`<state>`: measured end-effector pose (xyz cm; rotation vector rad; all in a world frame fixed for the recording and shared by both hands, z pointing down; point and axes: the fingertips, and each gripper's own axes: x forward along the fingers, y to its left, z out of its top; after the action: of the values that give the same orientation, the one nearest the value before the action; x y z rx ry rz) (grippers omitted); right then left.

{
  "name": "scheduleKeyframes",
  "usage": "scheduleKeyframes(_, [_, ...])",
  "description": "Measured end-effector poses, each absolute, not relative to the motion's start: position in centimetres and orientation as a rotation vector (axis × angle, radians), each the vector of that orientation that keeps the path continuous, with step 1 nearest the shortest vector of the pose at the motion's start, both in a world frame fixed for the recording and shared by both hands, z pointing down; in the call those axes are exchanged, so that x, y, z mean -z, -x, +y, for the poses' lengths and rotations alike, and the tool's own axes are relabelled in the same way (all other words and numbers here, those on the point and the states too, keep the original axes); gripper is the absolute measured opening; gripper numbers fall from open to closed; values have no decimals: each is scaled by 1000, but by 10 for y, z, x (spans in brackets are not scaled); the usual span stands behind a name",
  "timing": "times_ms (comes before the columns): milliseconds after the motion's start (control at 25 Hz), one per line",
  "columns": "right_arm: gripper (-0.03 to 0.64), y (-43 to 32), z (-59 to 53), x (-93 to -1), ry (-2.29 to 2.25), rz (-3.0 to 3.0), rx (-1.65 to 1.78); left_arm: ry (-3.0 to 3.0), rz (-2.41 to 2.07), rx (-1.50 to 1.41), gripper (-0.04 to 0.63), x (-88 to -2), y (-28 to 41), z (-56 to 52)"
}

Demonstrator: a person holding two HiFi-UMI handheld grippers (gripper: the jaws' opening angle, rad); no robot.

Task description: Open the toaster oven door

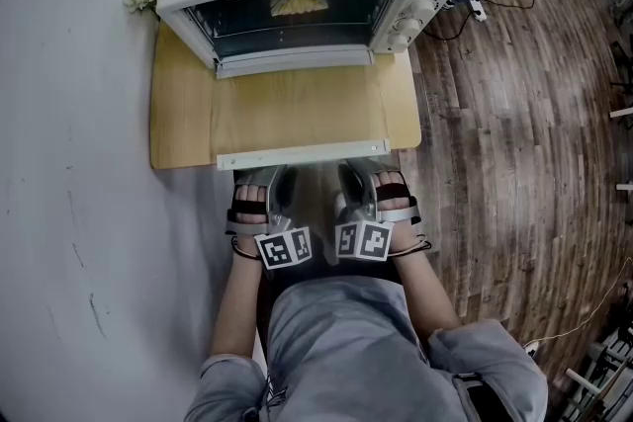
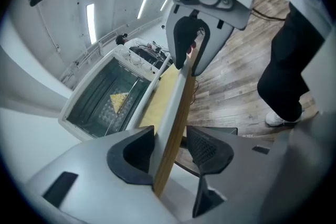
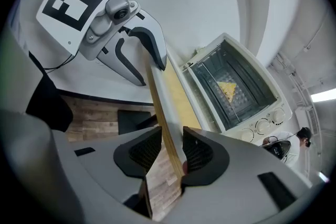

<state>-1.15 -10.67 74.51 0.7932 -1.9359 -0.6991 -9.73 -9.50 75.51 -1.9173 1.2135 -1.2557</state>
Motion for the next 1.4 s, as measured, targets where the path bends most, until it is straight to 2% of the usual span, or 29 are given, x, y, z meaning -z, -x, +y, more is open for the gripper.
scheduleKeyframes(240, [121,10,-109,-743,-859,-1949,706,1912,1264,1209,183,-751,98,-97])
scheduleKeyframes(440, [100,8,-97,-744,-861,-1955,671,1924,1272,1217,170,-749,103,-87])
scheduleKeyframes(560, [90,7,-93,-741,-861,-1962,648,1928,1276,1218,148,-744,105,-82])
scheduleKeyframes(680, [75,9,-90,-730,-870,-1980,616,1932,1293,1210,89,-733,105,-77])
scheduleKeyframes(1040, [21,7,-74,-665,-915,-2016,555,1972,1343,1159,17,-668,97,-60])
scheduleKeyframes(1400, [9,0,-42,-590,-1041,-2112,417,2109,1462,1050,9,-598,94,-27])
